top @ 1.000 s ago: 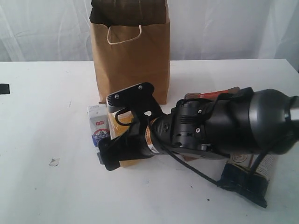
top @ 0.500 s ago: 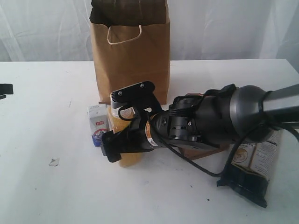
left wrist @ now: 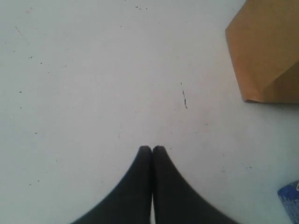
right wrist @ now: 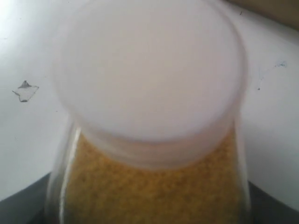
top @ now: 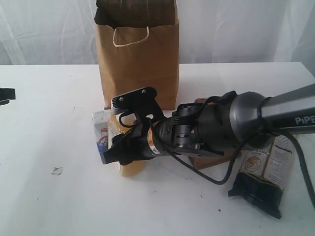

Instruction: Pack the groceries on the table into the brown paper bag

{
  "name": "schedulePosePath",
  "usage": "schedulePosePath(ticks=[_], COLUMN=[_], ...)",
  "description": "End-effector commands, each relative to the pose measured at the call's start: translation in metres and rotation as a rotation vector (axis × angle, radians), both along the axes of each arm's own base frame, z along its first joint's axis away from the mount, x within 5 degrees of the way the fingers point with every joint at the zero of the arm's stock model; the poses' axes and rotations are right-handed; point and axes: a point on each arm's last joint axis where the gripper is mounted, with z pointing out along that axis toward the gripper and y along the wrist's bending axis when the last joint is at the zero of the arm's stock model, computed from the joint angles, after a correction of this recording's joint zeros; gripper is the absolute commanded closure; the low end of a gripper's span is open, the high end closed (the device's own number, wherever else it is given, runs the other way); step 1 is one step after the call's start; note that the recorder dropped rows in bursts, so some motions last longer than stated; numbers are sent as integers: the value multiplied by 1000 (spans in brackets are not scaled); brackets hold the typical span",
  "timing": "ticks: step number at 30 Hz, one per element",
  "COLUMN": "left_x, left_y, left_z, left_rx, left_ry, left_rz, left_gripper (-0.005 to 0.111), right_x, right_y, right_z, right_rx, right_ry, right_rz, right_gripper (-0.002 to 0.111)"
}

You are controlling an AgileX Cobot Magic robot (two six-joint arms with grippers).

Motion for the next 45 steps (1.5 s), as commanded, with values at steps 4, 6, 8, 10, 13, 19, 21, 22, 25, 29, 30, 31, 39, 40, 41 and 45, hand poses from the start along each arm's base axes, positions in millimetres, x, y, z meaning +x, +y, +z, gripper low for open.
schedulePosePath(ticks=[4,6,8,10,13,19,21,22,25,29,30,31,39,40,41,45], left_x=[-4,-4,-4,-4,-4,-5,-4,-4,-3,-4,-4,-4,-5,-5,-5,-5], left_y=[-8,-8,-8,-8,-8,-12,-11,-8,-6,-10,-11,-11,-13,-13,-13,-13], left_z=[3,3,3,3,3,3,3,3,3,3,3,3,4,4,4,4], left_rx=[-22,-24,-26,-26,-26,-48,-54,-56,-46,-73,-84,-90,-100,-100,-100,-98], left_ry=[-10,-10,-10,-10,-10,-10,-5,1,1,3,6,8,8,8,8,7], left_rz=[-72,-75,-77,-77,-77,-108,-87,-52,-35,-69,-65,-63,-82,-82,-82,-83], left_gripper=[107,107,107,107,107,107,107,107,107,107,107,107,107,107,107,107], right_x=[3,3,2,0,-4,-21,-33,-43,-64,-86,-85,-81,-21,-16,-9,8], right_y=[-14,-16,-16,-16,-18,-40,-52,-61,-77,-103,-110,-119,-166,-162,-158,-137], right_z=[-7,-2,7,20,43,96,122,143,180,229,238,244,260,261,260,253], right_rx=[-138,-143,-118,-81,-14,124,187,255,408,633,679,692,784,830,872,1031], right_ry=[28,23,6,-18,-47,-36,-28,-31,-35,-170,-214,-252,-485,-496,-515,-569], right_rz=[-89,-101,-99,-90,-103,-221,-258,-267,-272,-238,-246,-271,-464,-450,-426,-252], right_gripper=[103,108,108,108,108,108,108,108,108,108,108,108,108,108,108,108])
